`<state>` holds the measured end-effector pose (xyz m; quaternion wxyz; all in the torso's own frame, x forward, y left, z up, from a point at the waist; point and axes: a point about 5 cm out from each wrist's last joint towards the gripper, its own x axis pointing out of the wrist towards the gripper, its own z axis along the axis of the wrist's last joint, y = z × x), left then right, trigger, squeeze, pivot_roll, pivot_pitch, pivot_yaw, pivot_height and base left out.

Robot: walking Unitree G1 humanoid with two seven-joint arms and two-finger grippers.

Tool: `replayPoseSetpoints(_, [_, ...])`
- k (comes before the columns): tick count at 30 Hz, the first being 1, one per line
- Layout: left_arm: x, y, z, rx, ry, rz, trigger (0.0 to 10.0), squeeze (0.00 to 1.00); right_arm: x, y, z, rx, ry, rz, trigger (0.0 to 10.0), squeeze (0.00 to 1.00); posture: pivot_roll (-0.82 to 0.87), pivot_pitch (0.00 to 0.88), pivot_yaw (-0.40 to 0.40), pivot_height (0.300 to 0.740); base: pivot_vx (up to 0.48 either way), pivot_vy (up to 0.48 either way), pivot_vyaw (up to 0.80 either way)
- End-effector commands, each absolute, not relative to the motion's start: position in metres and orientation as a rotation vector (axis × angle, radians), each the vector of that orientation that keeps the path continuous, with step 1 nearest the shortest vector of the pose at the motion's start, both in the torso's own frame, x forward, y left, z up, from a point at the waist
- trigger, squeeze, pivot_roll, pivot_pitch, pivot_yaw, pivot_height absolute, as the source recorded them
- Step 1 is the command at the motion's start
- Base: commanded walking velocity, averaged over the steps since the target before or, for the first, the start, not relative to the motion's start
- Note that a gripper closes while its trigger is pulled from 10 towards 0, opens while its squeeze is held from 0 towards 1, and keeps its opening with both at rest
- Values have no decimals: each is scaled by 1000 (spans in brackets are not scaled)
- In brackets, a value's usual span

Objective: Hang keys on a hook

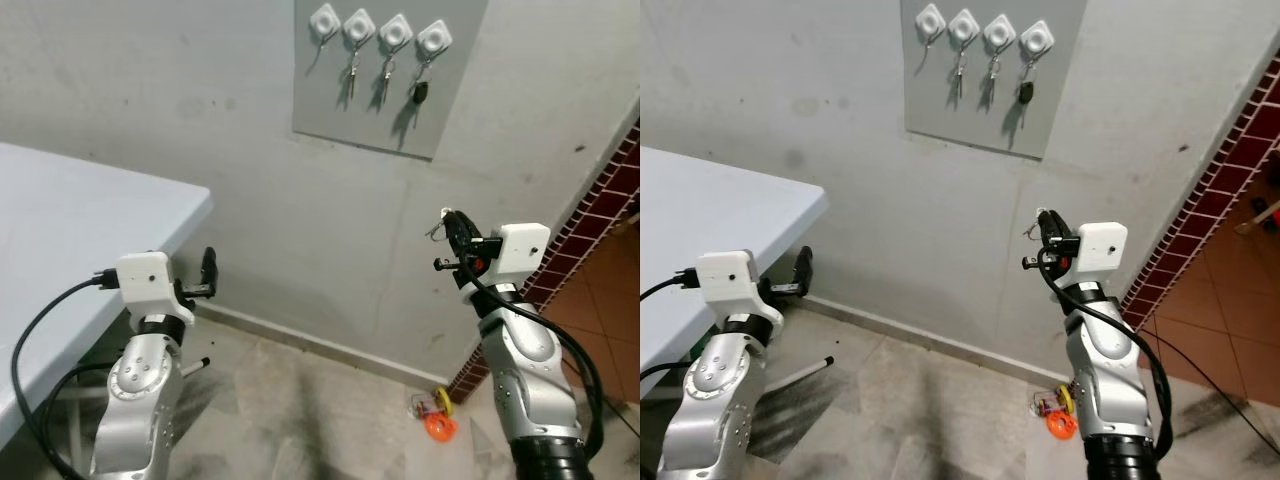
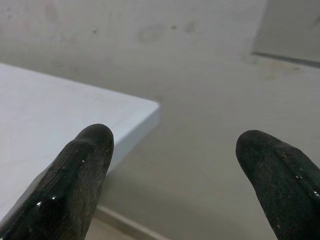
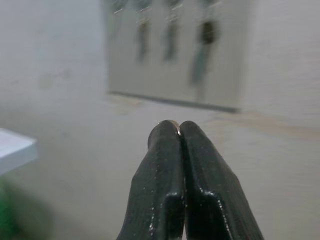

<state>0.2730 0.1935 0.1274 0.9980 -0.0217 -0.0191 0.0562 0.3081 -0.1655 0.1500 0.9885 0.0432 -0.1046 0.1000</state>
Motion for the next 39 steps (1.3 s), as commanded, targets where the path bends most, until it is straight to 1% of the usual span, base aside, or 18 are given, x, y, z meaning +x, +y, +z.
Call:
replayPoseSetpoints(1, [273,194,130,-48,-43,117,10000,0,309,-164,155,87,-229,208,10000,0,-11,53,-38,740,416,0,0])
replayPoseSetpoints(32, [272,194,128,-61,-29,127,10000,0,309,-163,155,87,-221,217,10000,0,-12,55,-42,740,419,0,0])
replayPoseSetpoints(39, [271,189,128,-66,-37,123,10000,0,308,-161,153,81,-209,242,10000,0,-8,49,-48,740,0,0,0])
